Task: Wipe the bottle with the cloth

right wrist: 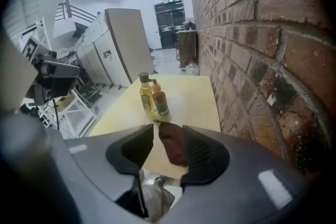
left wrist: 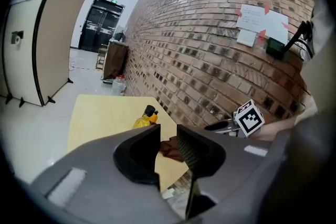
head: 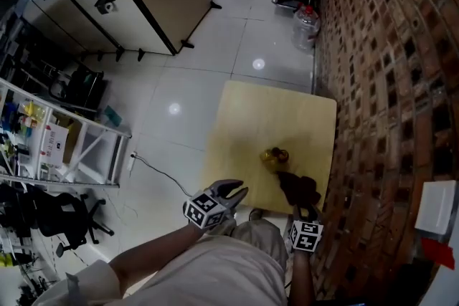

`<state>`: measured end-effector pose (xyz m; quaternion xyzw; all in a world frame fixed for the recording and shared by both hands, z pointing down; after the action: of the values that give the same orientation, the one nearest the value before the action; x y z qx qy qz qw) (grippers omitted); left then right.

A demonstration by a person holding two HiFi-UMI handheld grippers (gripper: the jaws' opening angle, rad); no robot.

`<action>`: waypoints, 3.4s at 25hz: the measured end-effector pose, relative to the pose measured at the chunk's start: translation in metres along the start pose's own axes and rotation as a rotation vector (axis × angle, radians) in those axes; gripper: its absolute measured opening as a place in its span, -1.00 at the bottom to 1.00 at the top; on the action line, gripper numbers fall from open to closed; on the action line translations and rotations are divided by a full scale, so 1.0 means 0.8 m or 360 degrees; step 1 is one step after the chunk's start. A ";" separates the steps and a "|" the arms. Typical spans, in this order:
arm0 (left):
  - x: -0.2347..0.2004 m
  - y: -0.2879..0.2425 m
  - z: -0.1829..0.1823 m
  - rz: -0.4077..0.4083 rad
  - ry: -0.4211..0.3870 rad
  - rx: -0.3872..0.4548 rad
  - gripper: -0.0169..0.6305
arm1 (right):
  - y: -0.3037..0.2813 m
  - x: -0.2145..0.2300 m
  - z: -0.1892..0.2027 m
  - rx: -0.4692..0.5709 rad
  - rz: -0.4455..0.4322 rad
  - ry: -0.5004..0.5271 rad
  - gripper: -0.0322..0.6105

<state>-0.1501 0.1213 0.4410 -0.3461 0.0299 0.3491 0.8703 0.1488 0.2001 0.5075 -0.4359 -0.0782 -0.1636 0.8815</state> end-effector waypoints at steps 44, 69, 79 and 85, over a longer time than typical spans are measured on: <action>-0.045 -0.100 -0.068 0.0055 -0.0195 -0.0154 -0.64 | -0.212 0.110 0.071 -0.0533 0.0072 -0.0120 -0.09; -0.054 -0.090 -0.075 0.0050 -0.0343 -0.0127 -0.58 | -0.112 0.064 -0.018 0.0251 -0.0224 -0.0306 -0.69; -0.054 -0.173 -0.093 0.0147 -0.0836 -0.0339 -0.19 | -0.061 0.045 -0.064 0.0467 -0.0221 -0.0254 -0.69; -0.052 -0.227 -0.079 0.0215 -0.1229 -0.0608 -0.12 | -0.045 0.040 -0.067 0.0504 -0.0211 -0.0242 -0.68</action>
<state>-0.0556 -0.0363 0.5106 -0.3422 -0.3404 0.5084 0.7131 0.1657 0.1305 0.5105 -0.2968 -0.1979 -0.1736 0.9179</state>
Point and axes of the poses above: the fingertips, and each gripper's own axes: y backward along the fingers, x to its right, z out of its underside, the point moved 10 cm from there along y, backward along the fingers, and after that the axes turned 11 degrees about -z, right-handed, at the moved point
